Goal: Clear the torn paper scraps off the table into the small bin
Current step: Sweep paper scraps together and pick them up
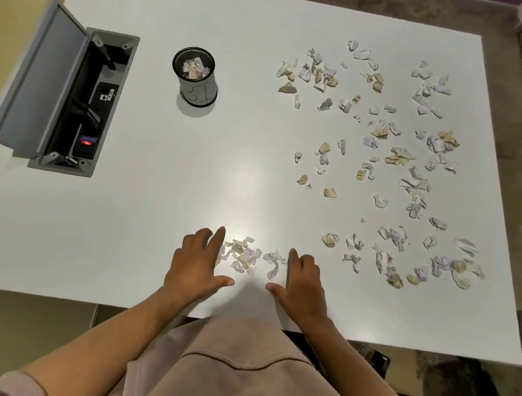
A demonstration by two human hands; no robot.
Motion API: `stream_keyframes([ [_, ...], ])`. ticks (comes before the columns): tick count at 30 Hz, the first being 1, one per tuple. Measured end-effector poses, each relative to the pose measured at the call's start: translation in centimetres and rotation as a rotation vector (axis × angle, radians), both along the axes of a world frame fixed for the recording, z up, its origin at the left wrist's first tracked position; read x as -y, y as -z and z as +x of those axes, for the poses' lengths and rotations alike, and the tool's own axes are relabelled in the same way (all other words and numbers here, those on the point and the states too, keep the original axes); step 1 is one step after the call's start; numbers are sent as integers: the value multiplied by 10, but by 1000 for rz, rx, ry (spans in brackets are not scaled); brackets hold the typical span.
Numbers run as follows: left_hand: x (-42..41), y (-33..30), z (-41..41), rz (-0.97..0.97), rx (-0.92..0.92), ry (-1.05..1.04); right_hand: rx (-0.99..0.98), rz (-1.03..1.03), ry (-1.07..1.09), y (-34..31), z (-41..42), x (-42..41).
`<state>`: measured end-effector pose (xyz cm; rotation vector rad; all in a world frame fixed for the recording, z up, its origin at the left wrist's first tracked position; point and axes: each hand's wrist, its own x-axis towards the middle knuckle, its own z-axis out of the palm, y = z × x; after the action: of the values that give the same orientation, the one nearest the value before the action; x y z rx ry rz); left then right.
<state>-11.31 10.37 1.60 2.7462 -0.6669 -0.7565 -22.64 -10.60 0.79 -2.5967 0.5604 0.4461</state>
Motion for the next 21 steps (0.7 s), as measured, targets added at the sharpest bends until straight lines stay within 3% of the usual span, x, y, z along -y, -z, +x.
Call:
stream_keyframes([
  [6,26,1,-4,-82,-151,-156,-35,-2,-19,-5,31,-27],
  [14,41,3,0,-191,-153,-76,-141,116,-76,-9,60,-46],
  [21,39,9,4,-224,-78,-13,-5,88,-92,2,58,-53],
])
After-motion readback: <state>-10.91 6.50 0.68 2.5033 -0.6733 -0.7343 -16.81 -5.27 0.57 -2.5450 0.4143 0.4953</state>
